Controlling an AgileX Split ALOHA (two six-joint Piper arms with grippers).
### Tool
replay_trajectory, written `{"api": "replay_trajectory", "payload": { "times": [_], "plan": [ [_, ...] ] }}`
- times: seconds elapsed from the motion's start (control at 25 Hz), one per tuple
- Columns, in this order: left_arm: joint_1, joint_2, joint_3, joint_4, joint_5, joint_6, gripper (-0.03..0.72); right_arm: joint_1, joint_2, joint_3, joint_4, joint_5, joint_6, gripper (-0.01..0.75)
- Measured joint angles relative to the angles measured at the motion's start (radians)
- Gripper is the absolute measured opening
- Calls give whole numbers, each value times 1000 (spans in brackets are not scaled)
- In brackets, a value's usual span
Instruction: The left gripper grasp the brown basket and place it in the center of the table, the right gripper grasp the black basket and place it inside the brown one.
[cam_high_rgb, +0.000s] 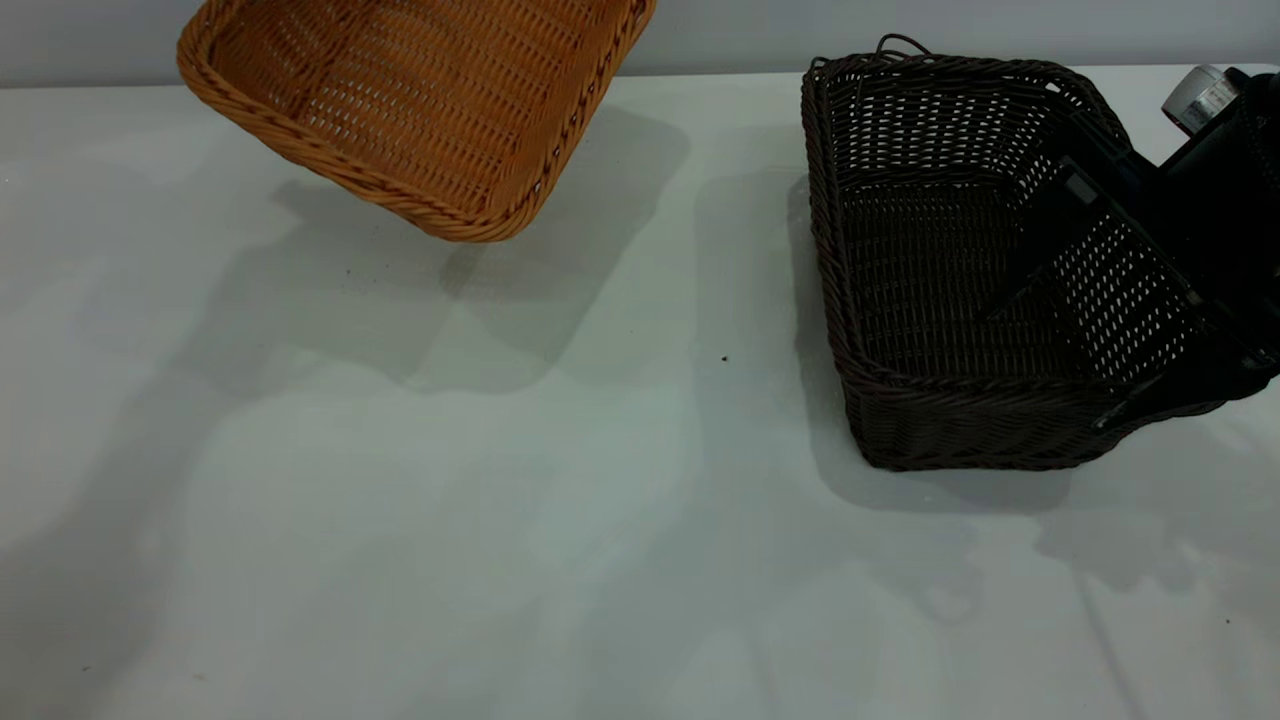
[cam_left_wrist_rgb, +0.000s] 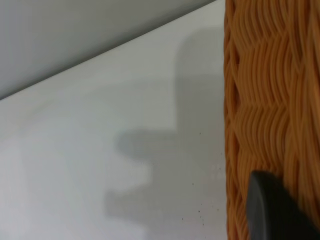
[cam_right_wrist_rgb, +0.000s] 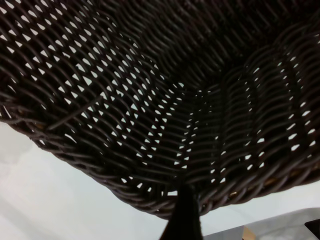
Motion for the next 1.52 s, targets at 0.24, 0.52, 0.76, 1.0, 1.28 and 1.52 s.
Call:
{"api": "replay_trajectory", "payload": {
  "times": [0.24,0.52,0.76,1.0,1.28,1.52],
  "plan": [
    [0,0,0,-14,-1,0,79,17,42,-1,3,-11,2,594],
    [0,0,0,-14,-1,2,79,39,105,-10,105,-120,-67,594],
    [0,0,0,-14,-1,25,79,39,108,-10,137,-227,-78,473],
    [0,0,0,-14,8,90,79,24,108,-15,174,-348,-74,128],
    [-1,0,0,-14,61,248,79,-142,96,-39,153,-313,-277,81],
    [-57,1,0,-40,202,594,79,-411,-12,-219,61,-29,-505,81]
  ]
}}
